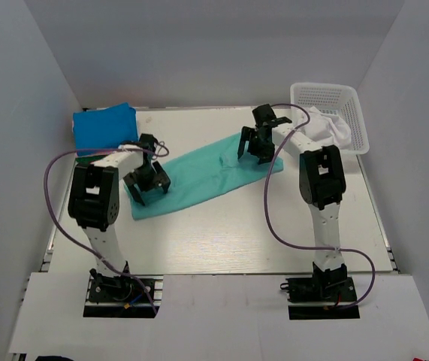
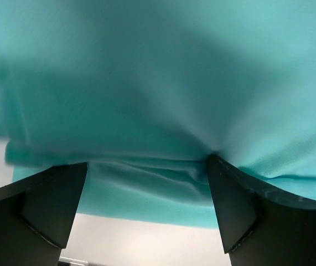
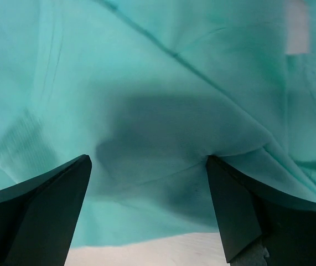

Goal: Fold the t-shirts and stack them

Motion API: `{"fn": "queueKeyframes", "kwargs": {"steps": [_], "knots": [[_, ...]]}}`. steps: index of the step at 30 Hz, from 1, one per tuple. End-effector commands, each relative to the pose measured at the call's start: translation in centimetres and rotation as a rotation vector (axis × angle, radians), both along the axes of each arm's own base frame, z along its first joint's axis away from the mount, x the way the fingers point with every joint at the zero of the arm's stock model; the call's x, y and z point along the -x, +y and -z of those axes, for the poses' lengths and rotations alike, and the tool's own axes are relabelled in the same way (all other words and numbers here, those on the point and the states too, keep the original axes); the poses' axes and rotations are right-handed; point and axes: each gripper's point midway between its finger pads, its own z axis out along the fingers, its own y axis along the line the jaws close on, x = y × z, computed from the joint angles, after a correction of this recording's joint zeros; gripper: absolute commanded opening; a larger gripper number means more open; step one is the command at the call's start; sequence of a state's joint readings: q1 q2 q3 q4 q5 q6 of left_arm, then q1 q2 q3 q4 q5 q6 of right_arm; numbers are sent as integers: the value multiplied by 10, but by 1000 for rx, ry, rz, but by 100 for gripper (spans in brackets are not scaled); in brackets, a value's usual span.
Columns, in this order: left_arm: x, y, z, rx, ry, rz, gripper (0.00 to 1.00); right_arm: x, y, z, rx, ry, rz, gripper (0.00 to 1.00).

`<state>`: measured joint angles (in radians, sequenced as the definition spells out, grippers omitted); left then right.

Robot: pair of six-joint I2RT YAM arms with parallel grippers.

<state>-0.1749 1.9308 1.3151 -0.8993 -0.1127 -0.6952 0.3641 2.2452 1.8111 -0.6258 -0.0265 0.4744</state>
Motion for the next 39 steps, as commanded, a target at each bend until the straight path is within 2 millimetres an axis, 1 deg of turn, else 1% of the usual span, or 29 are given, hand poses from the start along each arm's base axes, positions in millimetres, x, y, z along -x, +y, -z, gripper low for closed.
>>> {"fn": "queueKeyframes", "kwargs": {"steps": [1, 3, 5, 6, 8, 10, 11, 12, 13, 15, 16, 17, 18, 20, 21, 22, 23, 25, 26, 27, 28, 29, 31, 32, 33, 34, 36, 37, 39], "knots": [[72, -29, 17, 57, 148, -21, 100, -17, 19, 17, -75, 20, 46, 90], [91, -49, 18, 99, 146, 6, 100, -31, 28, 22, -110, -6, 34, 90], [111, -58, 18, 120, 142, -32, 100, -43, 35, 39, -111, -17, -4, 90], [120, -69, 18, 135, 141, -18, 100, -53, 41, 31, -122, -48, -18, 90], [125, -91, 22, 210, 95, -33, 100, -66, 52, 39, -143, -69, -43, 90], [142, -117, 29, 262, 107, -17, 100, -65, 66, 40, -194, -63, -87, 90], [135, -134, 29, 315, 63, -7, 100, -70, 71, 41, -203, -83, -100, 90], [136, -147, 33, 335, 66, -39, 100, -70, 75, 43, -204, -90, -111, 90], [146, -166, 34, 369, 79, 0, 100, -75, 74, 43, -191, -110, -104, 90], [146, -191, 30, 400, 71, 24, 100, -80, 71, 41, -179, -128, -93, 90], [149, -210, 24, 410, 68, 79, 100, -81, 71, 38, -178, -133, -88, 90], [158, -208, 21, 361, 94, 94, 100, -79, 72, 37, -180, -134, -105, 90], [151, -213, 13, 330, 57, 110, 100, -82, 73, 26, -185, -155, -114, 90], [154, -209, -2, 275, 24, 134, 100, -80, 73, 21, -160, -180, -178, 90], [154, -199, -11, 206, 7, 136, 100, -82, 72, 0, -156, -209, -191, 90], [151, -194, -20, 184, -13, 133, 100, -84, 70, -6, -121, -243, -233, 90], [149, -195, -36, 190, -52, 143, 100, -84, 69, -13, -109, -252, -232, 90], [144, -189, -57, 166, -109, 146, 100, -85, 61, -38, -66, -301, -236, 90], [144, -185, -63, 161, -125, 145, 100, -83, 58, -49, -54, -316, -230, 90], [143, -181, -79, 158, -168, 149, 100, -82, 57, -55, -50, -325, -236, 90], [141, -179, -87, 157, -195, 158, 100, -75, 58, -71, -36, -351, -269, 90], [140, -174, -91, 148, -210, 155, 100, -72, 58, -75, -19, -355, -280, 90], [132, -158, -104, 110, -280, 151, 100, -45, 56, -74, 61, -309, -330, 90], [128, -147, -102, 81, -291, 144, 100, -40, 47, -68, 127, -299, -315, 90], [124, -145, -104, 80, -322, 156, 100, -30, 46, -64, 135, -274, -309, 90], [115, -145, -110, 81, -365, 177, 100, -2, 43, -50, 151, -228, -329, 90], [101, -147, -126, 100, -439, 208, 100, 12, 46, -54, 144, -232, -330, 90], [88, -151, -135, 111, -493, 230, 100, 30, 43, -40, 160, -186, -344, 90], [68, -146, -146, 116, -531, 221, 100, 51, 53, -34, 135, -139, -384, 90]]}}
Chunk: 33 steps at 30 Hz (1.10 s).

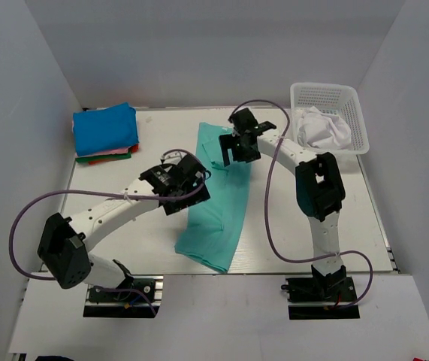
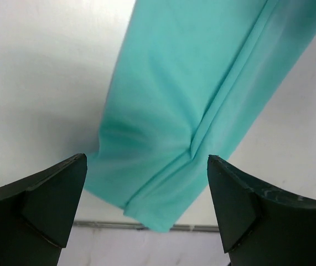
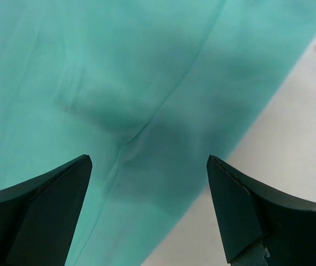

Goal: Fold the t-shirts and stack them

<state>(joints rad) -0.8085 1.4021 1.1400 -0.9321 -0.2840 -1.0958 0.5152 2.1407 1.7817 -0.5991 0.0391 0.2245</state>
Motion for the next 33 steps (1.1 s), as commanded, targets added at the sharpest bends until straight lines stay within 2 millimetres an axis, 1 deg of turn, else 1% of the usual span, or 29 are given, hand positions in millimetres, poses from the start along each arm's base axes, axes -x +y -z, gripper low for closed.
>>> {"fn": "queueKeyframes", "kwargs": {"steps": [1, 2, 3, 4, 5, 6, 7, 8, 10, 11, 12, 13, 16, 17, 18, 19, 21, 22, 23, 24, 25, 26, 27, 28, 29, 30, 31, 32, 33], "knots": [[-50, 10, -33, -13, -163, 6, 100, 34, 8, 8, 31, 56, -51, 90], [-60, 7, -43, 0, -166, 36, 100, 49, 14, 15, 44, 85, -71, 90], [-69, 8, -41, -3, -153, 45, 100, 58, 15, 22, 42, 118, -56, 90], [-87, 8, -35, 14, -114, 35, 100, 62, 17, 24, 30, 132, -60, 90], [-94, 11, -31, 3, -87, 59, 100, 66, 25, 26, -3, 144, -76, 90], [-101, 14, -26, 1, -55, 56, 100, 73, 27, 33, -3, 163, -72, 90], [-111, 22, -24, -2, -35, 42, 100, 72, 31, 33, -19, 160, -70, 90], [-119, 19, -19, 3, -9, 58, 100, 70, 30, 38, -18, 169, -58, 90], [-122, 18, -14, 36, 32, 87, 100, 68, 31, 55, -14, 221, -17, 90], [-122, 17, -14, 54, 41, 103, 100, 63, 32, 50, -13, 226, 1, 90], [-117, 15, -6, 58, 71, 123, 100, 55, 28, 59, 21, 226, 27, 90], [-113, 15, -2, 91, 92, 128, 100, 44, 26, 57, 43, 191, 54, 90], [-107, 23, -4, 107, 84, 139, 100, 20, 24, 60, 52, 173, 105, 90], [-106, 24, -7, 106, 73, 148, 100, 19, 24, 63, 58, 182, 105, 90], [-104, 25, -8, 106, 72, 148, 100, 13, 18, 72, 67, 197, 123, 90], [-101, 27, -9, 98, 66, 169, 100, -11, 27, 59, 25, 148, 124, 90], [-94, 32, -7, 82, 84, 163, 100, -31, 32, 50, -10, 115, 120, 90], [-89, 35, -2, 68, 105, 174, 100, -40, 37, 39, -40, 92, 78, 90], [-87, 38, -4, 58, 100, 169, 100, -44, 47, 24, -95, 77, 43, 90], [-80, 42, 1, 49, 114, 176, 100, -45, 51, 17, -113, 62, 17, 90], [-75, 46, 4, 34, 128, 171, 100, -43, 60, -19, -165, 6, -70, 90], [-66, 50, 12, 24, 154, 170, 100, -33, 69, -27, -206, 23, -118, 90], [-60, 51, 11, 29, 153, 183, 100, -26, 74, -41, -245, 20, -156, 90], [-55, 54, 14, 26, 161, 183, 100, -11, 75, -71, -278, -18, -183, 90], [-46, 54, 24, 14, 192, 192, 100, -2, 77, -83, -313, -21, -205, 90], [-39, 47, 25, 40, 212, 216, 100, 3, 76, -90, -326, -33, -208, 90], [-35, 45, 25, 55, 229, 224, 100, 20, 70, -105, -358, -73, -203, 90], [-23, 40, 30, 94, 272, 243, 100, 22, 64, -107, -354, -89, -185, 90], [-21, 37, 33, 114, 281, 252, 100, 26, 60, -127, -387, -122, -160, 90]]}}
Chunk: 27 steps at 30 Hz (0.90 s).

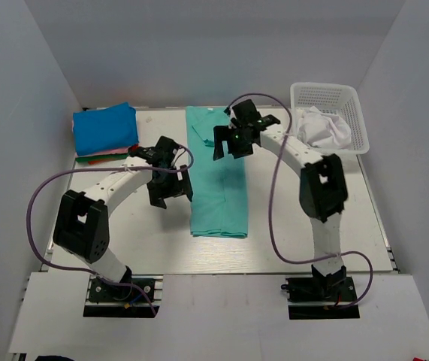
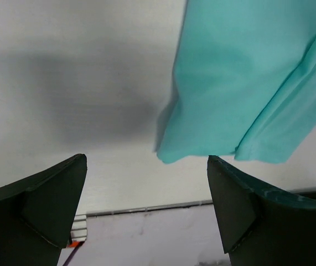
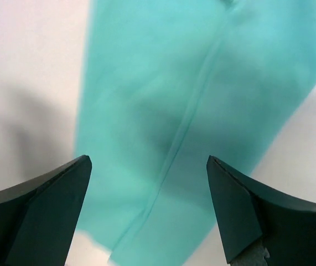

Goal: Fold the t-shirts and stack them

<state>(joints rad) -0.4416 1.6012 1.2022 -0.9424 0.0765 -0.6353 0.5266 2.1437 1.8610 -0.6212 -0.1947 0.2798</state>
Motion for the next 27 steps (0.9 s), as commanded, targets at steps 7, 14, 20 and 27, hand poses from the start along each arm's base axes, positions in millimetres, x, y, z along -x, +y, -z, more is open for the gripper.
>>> {"fn": "queueKeyframes", "kwargs": {"steps": [7, 14, 20, 27], "knots": [[39, -25, -2, 162, 73, 123, 100, 97, -24, -49, -130, 63, 52, 90], [85, -38, 25, 268, 88, 116, 100, 197, -62, 5, -55, 298, 65, 90], [100, -45, 45, 302, 26, 47, 100, 235, -81, 31, -67, 308, 74, 90], [79, -47, 72, 168, 27, 31, 88, 237, -77, 52, -98, 295, 97, 89]]}}
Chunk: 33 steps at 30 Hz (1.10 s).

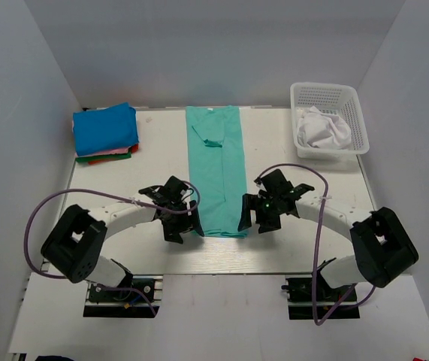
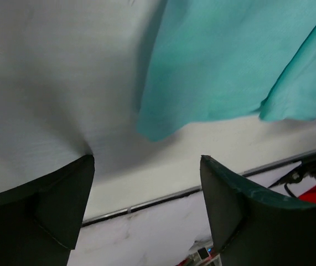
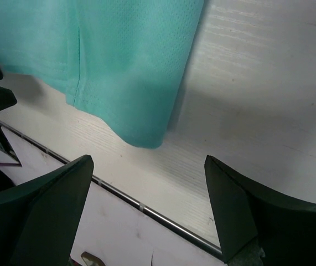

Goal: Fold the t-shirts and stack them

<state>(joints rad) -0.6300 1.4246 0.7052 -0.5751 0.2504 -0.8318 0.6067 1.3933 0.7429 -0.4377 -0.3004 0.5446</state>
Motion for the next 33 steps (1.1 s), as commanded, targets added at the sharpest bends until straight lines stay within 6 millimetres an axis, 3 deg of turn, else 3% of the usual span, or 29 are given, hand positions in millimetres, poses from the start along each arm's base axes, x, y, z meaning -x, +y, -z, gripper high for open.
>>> {"fn": "queueKeyframes", "kwargs": {"steps": [1, 8, 11, 15, 16, 17, 20, 21, 23, 28, 30, 33], "knots": [[-28, -5, 8, -56, -83, -28, 86, -10, 14, 1, -46, -37, 14, 86], [-32, -3, 14, -76, -98, -28, 52, -3, 12, 21, 6, 31, -20, 75], [-30, -2, 21, -80, -93, -27, 42, 4, 12, 28, 13, 64, -42, 67], [-28, -4, 27, -67, -105, -28, 36, 4, 14, 29, 18, 63, -54, 58], [-27, -5, 27, -60, -99, -25, 33, 3, 15, 29, 15, 61, -56, 53], [-28, -5, 29, -60, -99, -24, 29, 5, 14, 31, 24, 73, -64, 41], [-35, -10, 27, -67, -99, -36, 3, 2, 18, 30, 24, 67, -73, 12], [-34, -11, 26, -58, -92, -32, 0, -3, 19, 28, 25, 45, -72, 9], [-32, -17, 25, -42, -82, -16, 0, -9, 21, 23, 22, 14, -75, 0], [-23, -30, -10, 12, -59, 14, 0, -13, 24, 0, 23, -18, -107, 0], [-18, -27, -20, 9, -48, 4, 0, -13, 21, -10, 30, -41, -108, 0], [-30, -36, -39, 45, -87, -7, 0, -30, 23, -27, 33, -117, -108, 0]]}}
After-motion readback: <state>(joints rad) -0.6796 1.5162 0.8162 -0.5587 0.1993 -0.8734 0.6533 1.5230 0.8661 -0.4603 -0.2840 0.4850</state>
